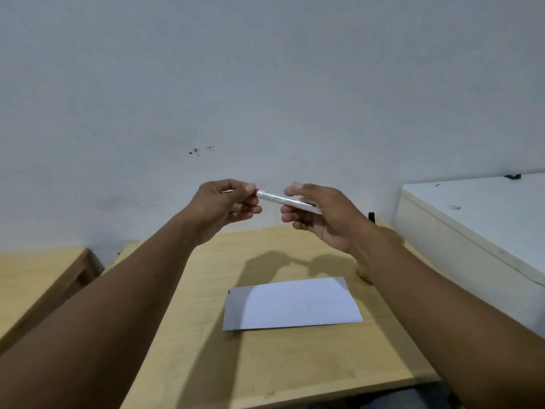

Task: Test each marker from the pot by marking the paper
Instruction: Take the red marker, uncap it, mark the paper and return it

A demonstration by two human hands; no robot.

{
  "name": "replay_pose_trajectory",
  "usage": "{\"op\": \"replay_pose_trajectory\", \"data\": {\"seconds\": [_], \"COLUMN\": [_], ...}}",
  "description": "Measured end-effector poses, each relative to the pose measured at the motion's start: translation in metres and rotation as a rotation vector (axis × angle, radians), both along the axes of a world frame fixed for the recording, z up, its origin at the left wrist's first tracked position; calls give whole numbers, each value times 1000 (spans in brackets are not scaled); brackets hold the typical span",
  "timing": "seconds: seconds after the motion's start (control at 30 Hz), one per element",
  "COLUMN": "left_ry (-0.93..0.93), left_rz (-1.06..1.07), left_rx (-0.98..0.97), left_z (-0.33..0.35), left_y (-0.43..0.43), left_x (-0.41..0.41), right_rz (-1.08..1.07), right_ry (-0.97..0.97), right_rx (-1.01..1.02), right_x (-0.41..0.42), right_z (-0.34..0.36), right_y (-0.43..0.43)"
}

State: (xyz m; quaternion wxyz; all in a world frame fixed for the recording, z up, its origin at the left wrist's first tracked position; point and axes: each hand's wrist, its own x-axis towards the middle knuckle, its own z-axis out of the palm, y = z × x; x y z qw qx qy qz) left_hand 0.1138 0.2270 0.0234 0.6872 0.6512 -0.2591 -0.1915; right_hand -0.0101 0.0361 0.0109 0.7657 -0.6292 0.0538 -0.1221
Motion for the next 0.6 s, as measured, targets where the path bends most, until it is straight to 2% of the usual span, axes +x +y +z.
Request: {"op": "replay_pose_trajectory", "data": {"seconds": [0.07,0.13,0.33,0.47,0.6], "left_ry": [40,76,134,194,271], "left_rz": [51,65,46,77,220], "left_rx": [-23,-30,2,-36,-94], "left_z": [-15,-30,-63,-78,-95], "left_y": [12,22,37,43,63], "left_x": [1,1,-7,-5,7], "right_rz": [67,64,-35,28,-3], "right_ry": [23,36,168,88,34], "right_rx": [265,381,254,189,144], "right_x": [6,15,39,45,44], "right_z": [-13,-27,-60,-67,-66], "right_y": [15,29,65,67,54]}}
